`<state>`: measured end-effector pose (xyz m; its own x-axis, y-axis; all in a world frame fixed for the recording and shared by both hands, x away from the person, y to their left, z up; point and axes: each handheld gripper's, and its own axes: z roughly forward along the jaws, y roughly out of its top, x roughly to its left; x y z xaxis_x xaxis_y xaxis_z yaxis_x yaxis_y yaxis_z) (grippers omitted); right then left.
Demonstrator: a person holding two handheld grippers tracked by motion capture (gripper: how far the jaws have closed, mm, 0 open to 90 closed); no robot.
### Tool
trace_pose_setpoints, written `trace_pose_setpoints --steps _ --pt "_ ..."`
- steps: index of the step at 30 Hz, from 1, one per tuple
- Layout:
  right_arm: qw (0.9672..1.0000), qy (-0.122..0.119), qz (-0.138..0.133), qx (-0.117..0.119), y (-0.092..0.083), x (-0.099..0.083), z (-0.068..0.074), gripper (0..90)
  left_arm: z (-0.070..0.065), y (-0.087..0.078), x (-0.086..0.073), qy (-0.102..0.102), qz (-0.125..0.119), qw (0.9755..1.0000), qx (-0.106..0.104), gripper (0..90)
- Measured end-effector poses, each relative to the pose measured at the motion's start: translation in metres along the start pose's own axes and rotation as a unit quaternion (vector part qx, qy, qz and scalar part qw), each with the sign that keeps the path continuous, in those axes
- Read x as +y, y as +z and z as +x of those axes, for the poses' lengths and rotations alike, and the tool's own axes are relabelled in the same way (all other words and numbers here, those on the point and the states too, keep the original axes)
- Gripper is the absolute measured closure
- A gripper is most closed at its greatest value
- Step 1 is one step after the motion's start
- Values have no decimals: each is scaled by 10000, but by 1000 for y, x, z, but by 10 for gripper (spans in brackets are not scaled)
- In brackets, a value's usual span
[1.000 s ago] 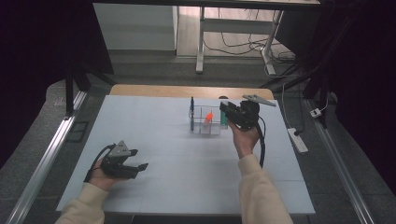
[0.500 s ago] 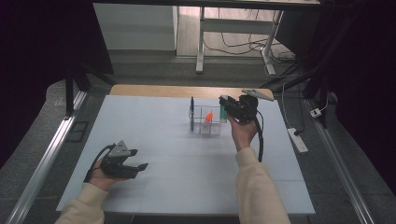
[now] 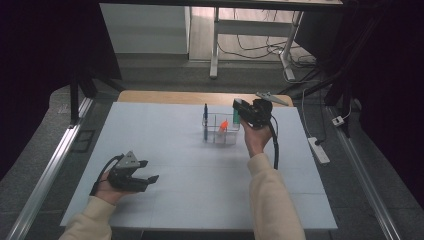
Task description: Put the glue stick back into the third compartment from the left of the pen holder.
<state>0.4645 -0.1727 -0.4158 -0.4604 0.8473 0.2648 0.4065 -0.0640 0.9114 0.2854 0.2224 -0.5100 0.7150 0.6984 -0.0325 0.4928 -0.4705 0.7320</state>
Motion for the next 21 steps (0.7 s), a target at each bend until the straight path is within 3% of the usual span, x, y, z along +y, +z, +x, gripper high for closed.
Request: trace_pose_setpoints --steps 10,21 --pt "10000 -79 -4 -19 19 -2 -2 641 2 0 -2 -54 8 10000 -10 287" --pt "9999 -63 68 -66 24 -5 -5 610 1 -1 -3 -71 10 10000 -3 288"
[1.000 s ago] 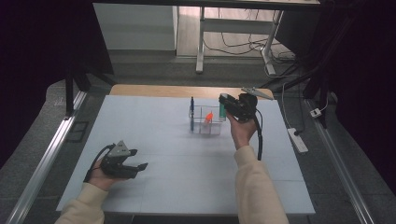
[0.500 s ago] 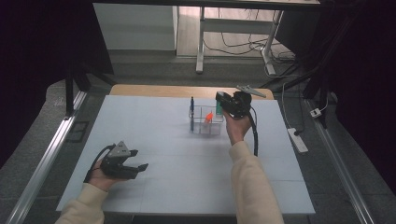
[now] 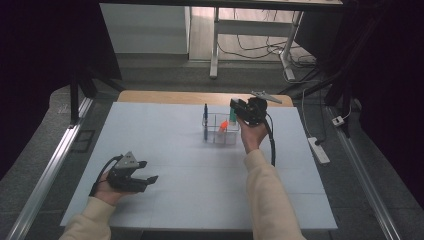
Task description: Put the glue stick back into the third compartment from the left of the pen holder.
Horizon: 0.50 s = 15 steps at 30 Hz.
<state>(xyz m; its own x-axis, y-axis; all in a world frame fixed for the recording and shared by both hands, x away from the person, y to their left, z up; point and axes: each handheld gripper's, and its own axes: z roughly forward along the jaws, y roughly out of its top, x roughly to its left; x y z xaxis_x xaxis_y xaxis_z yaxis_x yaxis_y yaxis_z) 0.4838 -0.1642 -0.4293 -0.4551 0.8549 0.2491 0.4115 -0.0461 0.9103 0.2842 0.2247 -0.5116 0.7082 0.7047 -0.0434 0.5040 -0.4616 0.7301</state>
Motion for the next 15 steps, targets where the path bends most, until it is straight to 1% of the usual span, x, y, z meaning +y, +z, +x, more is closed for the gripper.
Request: trace_pose_setpoints --steps 2,4,6,11,15 --pt "10000 8 -27 26 -1 0 0 546 0 0 0 -4 5 10000 4 287" --pt "10000 6 -24 72 -2 1 1 501 0 1 0 12 13 10000 7 288" --pt "9999 -92 15 69 -5 2 3 470 -1 1 0 25 16 10000 4 287" --pt "9990 -424 106 73 -12 2 5 431 0 1 0 19 18 10000 7 287" --pt "9982 -565 160 141 -16 0 4 419 1 1 -1 -20 18 10000 21 287"
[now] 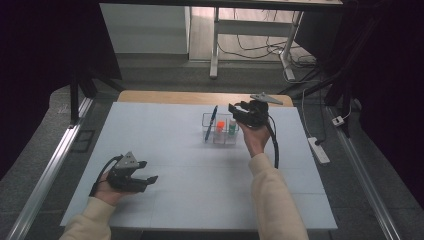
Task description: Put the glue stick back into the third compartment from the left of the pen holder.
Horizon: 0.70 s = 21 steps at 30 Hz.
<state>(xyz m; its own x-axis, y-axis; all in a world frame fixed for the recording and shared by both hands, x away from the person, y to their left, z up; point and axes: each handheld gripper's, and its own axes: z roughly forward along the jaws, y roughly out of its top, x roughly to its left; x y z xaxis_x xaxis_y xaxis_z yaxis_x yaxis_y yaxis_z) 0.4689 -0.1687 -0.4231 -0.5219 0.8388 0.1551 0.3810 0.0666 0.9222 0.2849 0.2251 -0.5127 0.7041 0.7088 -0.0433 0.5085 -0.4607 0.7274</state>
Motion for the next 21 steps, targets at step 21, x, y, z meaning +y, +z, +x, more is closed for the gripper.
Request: trace_pose_setpoints --steps 21 --pt "9966 -404 546 474 -37 -23 -7 362 0 -3 0 -119 -115 9998 58 284"
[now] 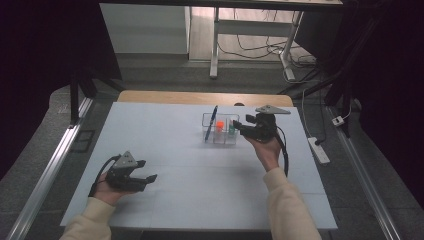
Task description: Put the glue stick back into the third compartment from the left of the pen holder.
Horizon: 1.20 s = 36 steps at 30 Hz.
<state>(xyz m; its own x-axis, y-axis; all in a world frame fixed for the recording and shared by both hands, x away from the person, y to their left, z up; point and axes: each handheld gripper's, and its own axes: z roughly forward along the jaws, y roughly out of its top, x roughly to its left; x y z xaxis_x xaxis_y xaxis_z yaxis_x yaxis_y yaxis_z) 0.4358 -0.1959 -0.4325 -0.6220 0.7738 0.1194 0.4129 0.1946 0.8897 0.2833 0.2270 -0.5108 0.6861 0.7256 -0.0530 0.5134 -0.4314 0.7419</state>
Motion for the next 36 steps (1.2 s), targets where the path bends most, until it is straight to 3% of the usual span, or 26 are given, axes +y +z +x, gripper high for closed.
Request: trace_pose_setpoints --steps 15,26,36 --pt "9991 -103 237 331 -38 -38 7 345 -2 -1 0 -18 -39 10000 16 284" --pt "9972 -382 539 350 -73 -81 6 334 -2 1 -1 -27 -26 10000 -14 284" --pt "9967 -322 650 362 -102 -111 -1 325 -2 1 -1 -11 -21 10000 -13 284"
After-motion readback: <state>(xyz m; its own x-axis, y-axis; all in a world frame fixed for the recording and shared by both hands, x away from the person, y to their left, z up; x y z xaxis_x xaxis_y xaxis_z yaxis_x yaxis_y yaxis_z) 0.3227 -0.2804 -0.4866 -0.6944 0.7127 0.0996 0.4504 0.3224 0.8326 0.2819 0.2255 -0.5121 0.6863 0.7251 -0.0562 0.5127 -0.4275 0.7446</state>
